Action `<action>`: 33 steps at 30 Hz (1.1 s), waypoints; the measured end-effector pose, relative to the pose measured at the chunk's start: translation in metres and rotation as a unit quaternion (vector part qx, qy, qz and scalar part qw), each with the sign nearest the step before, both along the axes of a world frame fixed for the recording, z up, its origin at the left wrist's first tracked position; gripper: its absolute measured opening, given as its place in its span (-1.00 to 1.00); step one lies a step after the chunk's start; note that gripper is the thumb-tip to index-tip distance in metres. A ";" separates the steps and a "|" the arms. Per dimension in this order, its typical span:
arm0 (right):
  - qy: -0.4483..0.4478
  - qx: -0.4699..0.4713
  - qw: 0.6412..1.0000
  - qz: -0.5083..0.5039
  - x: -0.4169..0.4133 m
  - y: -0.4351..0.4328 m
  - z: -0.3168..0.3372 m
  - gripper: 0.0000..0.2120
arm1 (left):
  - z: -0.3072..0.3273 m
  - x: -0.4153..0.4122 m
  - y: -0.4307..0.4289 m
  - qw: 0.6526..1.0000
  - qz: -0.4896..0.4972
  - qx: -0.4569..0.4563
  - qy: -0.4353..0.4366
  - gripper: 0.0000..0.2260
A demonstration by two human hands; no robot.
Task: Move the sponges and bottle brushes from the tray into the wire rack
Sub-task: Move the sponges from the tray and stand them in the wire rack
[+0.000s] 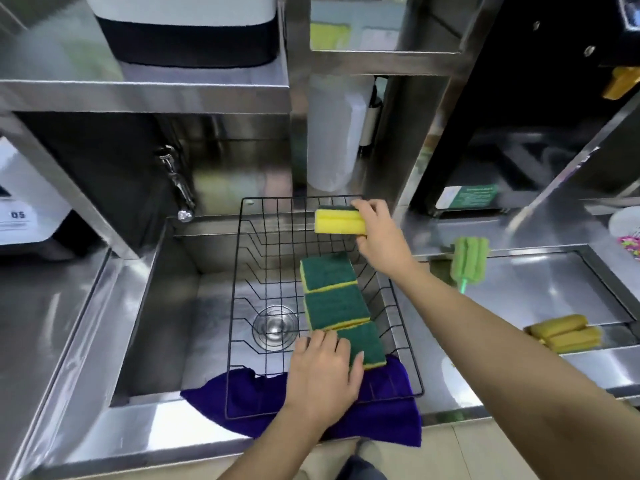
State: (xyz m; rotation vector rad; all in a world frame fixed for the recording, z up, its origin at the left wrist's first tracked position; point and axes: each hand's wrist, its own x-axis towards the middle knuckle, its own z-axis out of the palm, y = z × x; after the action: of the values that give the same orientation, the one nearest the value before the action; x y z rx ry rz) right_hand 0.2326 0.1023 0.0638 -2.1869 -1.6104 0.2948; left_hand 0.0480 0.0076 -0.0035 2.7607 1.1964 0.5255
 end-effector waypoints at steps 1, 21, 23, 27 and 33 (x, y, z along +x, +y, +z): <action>-0.017 -0.015 1.000 0.008 -0.004 0.006 -0.003 -0.40 | 0.000 0.000 -0.001 1.000 -0.001 0.005 0.001 -0.67; -0.102 -0.210 0.970 0.072 0.000 0.051 -0.038 -0.47 | 0.000 0.001 -0.003 1.000 0.001 0.003 0.004 -0.74; -0.099 -0.162 0.981 0.049 0.001 0.049 -0.041 -0.52 | 0.000 0.001 -0.003 1.000 -0.002 0.002 0.004 -0.74; -0.104 -0.151 0.982 0.052 -0.003 0.040 -0.051 -0.50 | 0.001 0.001 -0.002 1.000 -0.002 0.002 0.001 -0.75; -0.154 -0.199 0.965 0.067 -0.003 0.048 -0.043 -0.53 | 0.001 0.002 -0.001 1.000 -0.012 -0.001 0.001 -0.76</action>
State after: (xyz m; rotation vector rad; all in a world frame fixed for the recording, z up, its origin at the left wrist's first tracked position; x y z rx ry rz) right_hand 0.2295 0.1499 0.0211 -2.5234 -2.0211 0.3589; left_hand 0.0496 0.0062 -0.0030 2.7703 1.1607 0.5192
